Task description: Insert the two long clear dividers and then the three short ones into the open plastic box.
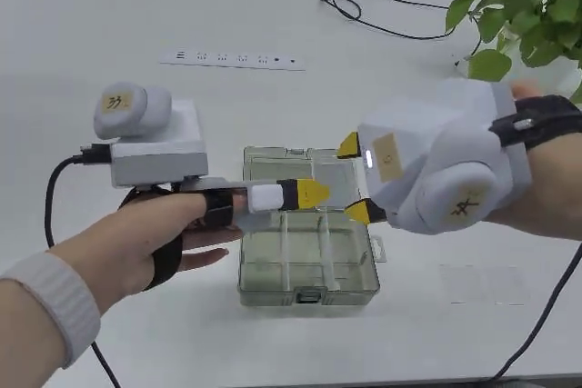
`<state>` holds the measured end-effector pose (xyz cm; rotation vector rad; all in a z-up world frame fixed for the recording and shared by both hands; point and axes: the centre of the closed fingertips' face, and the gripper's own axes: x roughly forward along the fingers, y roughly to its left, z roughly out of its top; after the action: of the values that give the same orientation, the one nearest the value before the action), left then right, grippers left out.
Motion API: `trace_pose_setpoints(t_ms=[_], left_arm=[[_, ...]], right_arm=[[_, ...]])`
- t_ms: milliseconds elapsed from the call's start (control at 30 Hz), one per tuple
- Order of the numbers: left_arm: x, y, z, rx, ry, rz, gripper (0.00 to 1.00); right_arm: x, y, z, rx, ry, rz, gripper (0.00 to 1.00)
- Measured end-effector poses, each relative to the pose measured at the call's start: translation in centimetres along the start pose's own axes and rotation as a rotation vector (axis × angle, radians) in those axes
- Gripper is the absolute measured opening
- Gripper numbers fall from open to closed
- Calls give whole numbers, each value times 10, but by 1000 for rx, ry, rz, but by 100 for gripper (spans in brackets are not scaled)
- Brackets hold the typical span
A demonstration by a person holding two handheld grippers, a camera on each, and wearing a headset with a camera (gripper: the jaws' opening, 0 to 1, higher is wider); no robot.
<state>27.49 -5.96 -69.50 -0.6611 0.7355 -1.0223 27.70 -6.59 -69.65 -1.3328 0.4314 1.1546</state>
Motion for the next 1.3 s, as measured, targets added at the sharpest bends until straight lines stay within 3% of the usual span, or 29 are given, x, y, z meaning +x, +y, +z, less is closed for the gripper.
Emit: trace_pose_setpoints(t_ms=[233,267,300,333,567,633,733,800,900,1000,1033,1100,1200,1300], left_arm=[[-2,-4,-4,-32,7,-31,0],[-3,-8,-6,-69,10,-56,0],[-3,-6,-8,-82,15,-48,0],[-4,-7,-9,-58,14,-56,0],[-5,-6,-13,-60,18,-64,0],[-6,-3,-14,-40,18,-52,0],[-8,-2,-14,-24,19,-52,0],[-10,-1,-18,14,41,-51,0],[-12,-2,-25,112,82,-72,0],[-15,-4,-32,184,110,-100,0],[-16,-5,-34,191,112,-107,0],[-19,-6,-37,257,119,-132,0],[-22,-9,-40,331,118,-159,0],[-25,-8,-45,432,129,-173,0]], right_arm=[[0,7,3,-11,-6,17,32],[0,8,3,-15,-9,20,32],[-1,10,4,-16,-10,27,32],[-1,10,4,-13,-12,31,32],[-1,16,7,-45,-21,47,33],[-3,17,6,-21,-20,68,35],[-11,14,15,110,-91,104,48],[-16,8,17,170,-118,113,47],[-24,1,19,268,-159,166,45],[-32,-2,22,348,-201,242,43],[-35,2,23,360,-214,299,41],[-38,1,27,390,-235,333,37],[-38,6,29,435,-228,410,34],[-36,12,27,423,-198,478,28]])
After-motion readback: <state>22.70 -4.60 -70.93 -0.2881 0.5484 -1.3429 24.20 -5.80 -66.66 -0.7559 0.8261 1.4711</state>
